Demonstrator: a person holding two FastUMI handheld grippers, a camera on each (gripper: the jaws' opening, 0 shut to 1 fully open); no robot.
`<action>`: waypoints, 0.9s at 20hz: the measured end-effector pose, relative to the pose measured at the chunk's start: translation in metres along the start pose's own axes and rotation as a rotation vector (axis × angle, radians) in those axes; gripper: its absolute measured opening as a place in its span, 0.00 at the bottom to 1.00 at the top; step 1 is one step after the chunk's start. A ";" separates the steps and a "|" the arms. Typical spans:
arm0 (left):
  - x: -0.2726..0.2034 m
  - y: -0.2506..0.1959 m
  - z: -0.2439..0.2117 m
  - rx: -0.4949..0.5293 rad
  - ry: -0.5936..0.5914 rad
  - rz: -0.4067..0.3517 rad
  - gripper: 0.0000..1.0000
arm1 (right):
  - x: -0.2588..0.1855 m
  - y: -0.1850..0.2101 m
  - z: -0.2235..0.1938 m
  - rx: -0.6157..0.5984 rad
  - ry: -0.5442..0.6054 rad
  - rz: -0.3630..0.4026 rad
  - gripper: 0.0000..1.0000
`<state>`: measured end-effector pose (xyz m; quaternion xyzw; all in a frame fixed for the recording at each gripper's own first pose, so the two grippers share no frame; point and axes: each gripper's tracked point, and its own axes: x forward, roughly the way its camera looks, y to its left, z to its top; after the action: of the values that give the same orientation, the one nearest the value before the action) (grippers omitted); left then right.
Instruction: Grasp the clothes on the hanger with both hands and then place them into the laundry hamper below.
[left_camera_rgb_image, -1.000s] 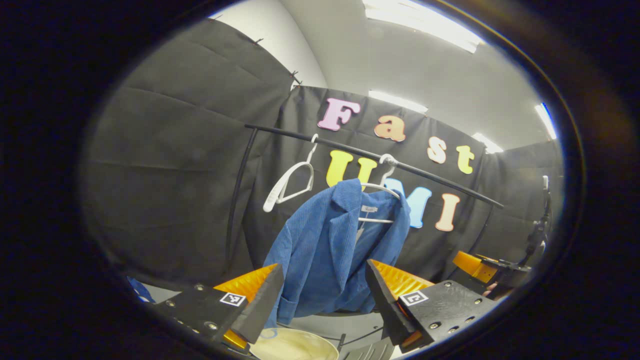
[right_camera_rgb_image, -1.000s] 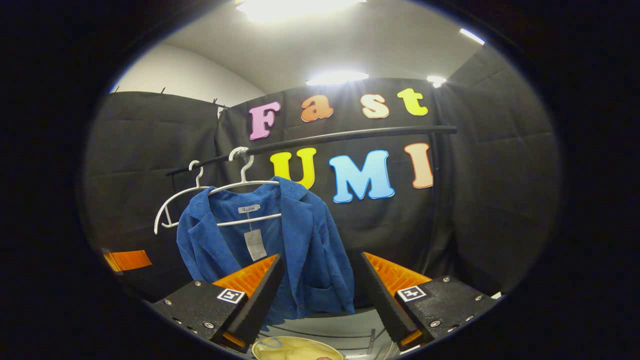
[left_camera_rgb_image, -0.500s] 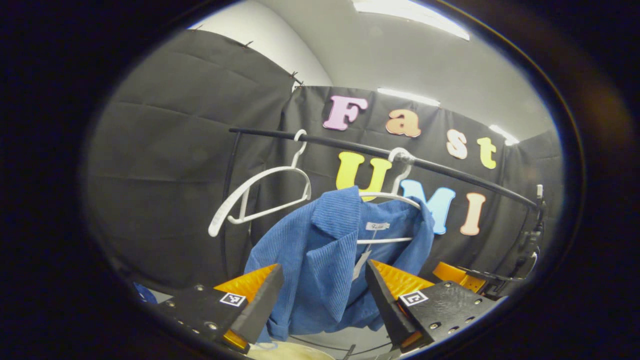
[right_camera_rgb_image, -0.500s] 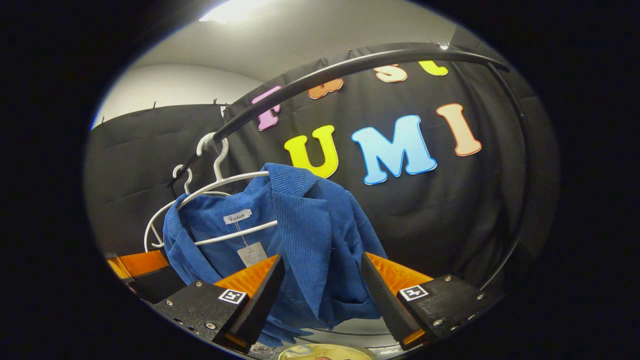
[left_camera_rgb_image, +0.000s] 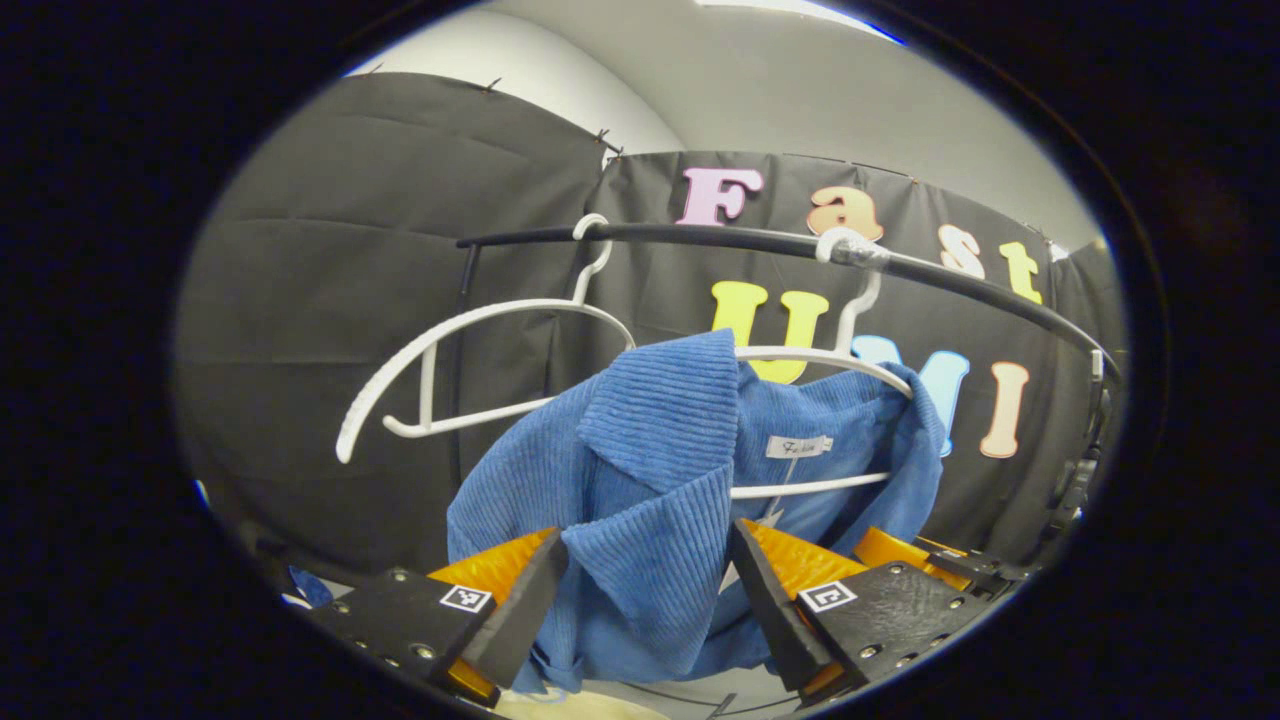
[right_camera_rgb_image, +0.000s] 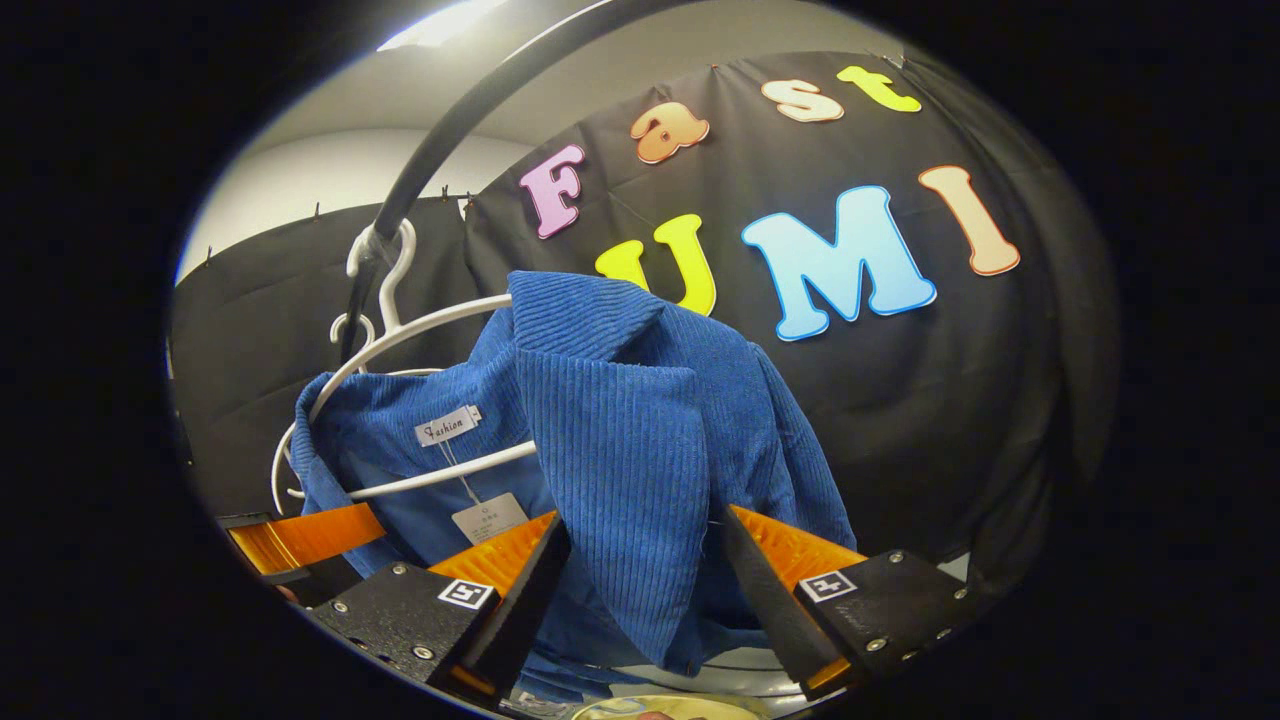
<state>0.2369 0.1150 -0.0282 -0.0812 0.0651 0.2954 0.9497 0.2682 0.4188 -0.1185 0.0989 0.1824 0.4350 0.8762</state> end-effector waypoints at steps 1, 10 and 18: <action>0.004 0.000 -0.001 0.009 -0.004 0.014 0.99 | 0.004 -0.002 0.000 -0.011 -0.004 -0.001 0.95; 0.014 0.021 0.000 0.027 -0.016 0.106 0.75 | 0.020 0.001 0.004 -0.019 -0.030 0.042 0.67; -0.010 0.004 0.009 -0.076 -0.068 -0.036 0.05 | 0.007 -0.010 0.019 -0.057 -0.049 0.046 0.02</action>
<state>0.2277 0.1145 -0.0182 -0.1081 0.0200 0.2831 0.9528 0.2873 0.4180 -0.1061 0.0889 0.1461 0.4574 0.8727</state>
